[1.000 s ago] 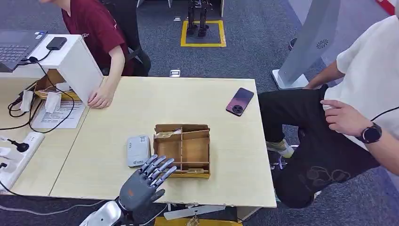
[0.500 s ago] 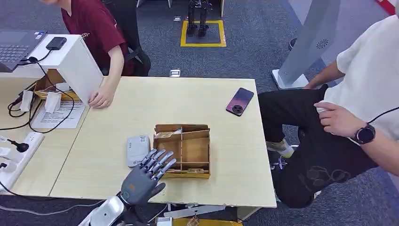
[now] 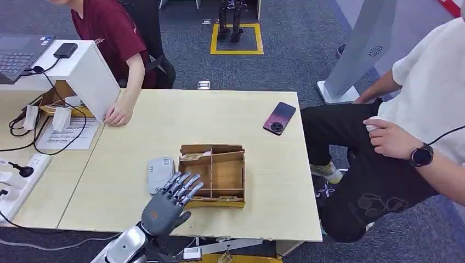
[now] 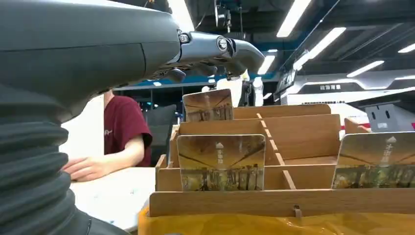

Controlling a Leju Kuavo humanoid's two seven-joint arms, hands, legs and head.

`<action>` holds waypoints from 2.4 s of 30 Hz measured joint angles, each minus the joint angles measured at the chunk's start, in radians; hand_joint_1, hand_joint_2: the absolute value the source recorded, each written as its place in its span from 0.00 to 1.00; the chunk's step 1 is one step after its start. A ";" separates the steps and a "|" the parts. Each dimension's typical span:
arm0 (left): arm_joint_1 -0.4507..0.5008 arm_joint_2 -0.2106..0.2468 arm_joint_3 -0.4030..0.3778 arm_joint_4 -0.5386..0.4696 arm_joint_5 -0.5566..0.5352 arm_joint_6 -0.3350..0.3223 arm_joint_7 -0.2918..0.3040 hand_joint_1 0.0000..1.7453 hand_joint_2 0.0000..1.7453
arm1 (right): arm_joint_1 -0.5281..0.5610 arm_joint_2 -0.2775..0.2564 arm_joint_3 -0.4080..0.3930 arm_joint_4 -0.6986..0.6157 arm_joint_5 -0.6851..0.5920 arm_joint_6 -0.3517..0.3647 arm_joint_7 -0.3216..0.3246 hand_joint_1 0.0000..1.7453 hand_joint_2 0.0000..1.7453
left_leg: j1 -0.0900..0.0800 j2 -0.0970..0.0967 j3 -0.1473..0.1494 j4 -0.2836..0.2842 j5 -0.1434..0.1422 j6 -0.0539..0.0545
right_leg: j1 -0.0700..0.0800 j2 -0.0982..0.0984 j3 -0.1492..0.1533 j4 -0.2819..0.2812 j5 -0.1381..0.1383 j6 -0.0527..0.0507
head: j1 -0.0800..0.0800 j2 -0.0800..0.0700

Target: Pass the card to the sensor for recognition and then transmit it.

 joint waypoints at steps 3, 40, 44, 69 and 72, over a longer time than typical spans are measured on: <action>-0.002 -0.003 0.000 0.008 0.005 0.000 0.000 0.00 1.00 | 0.000 0.000 -0.002 0.000 0.007 0.000 -0.006 0.00 1.00 | 0.000 0.000 0.000 0.000 0.000 0.000 | 0.000 0.000 0.000 0.000 0.000 0.000 | 0.000 0.000; -0.050 -0.023 0.000 0.104 0.119 -0.015 -0.001 1.00 1.00 | -0.001 0.005 -0.023 0.000 0.035 0.000 -0.024 0.00 1.00 | 0.000 0.000 0.000 0.000 0.000 0.000 | 0.000 0.000 0.000 0.000 0.000 0.000 | 0.000 0.000; -0.050 -0.018 0.000 0.094 0.135 -0.026 -0.009 1.00 1.00 | -0.001 0.007 -0.023 0.000 0.039 0.000 -0.024 0.00 1.00 | 0.000 0.000 0.000 0.000 0.000 0.000 | 0.000 0.000 0.000 0.000 0.000 0.000 | 0.000 0.000; -0.199 0.077 0.029 -0.193 0.157 -0.150 0.031 1.00 1.00 | -0.003 0.010 -0.047 0.000 0.079 0.002 -0.030 0.00 1.00 | 0.000 -0.001 0.000 0.000 0.002 0.000 | 0.000 -0.001 0.000 0.001 0.001 0.000 | 0.000 0.000; -0.223 0.081 0.039 -0.193 0.154 -0.151 0.038 1.00 1.00 | -0.004 0.010 -0.047 0.000 0.080 0.002 -0.031 0.00 1.00 | 0.000 -0.001 0.000 0.000 0.002 0.000 | 0.000 -0.001 0.000 0.001 0.001 0.000 | 0.000 0.000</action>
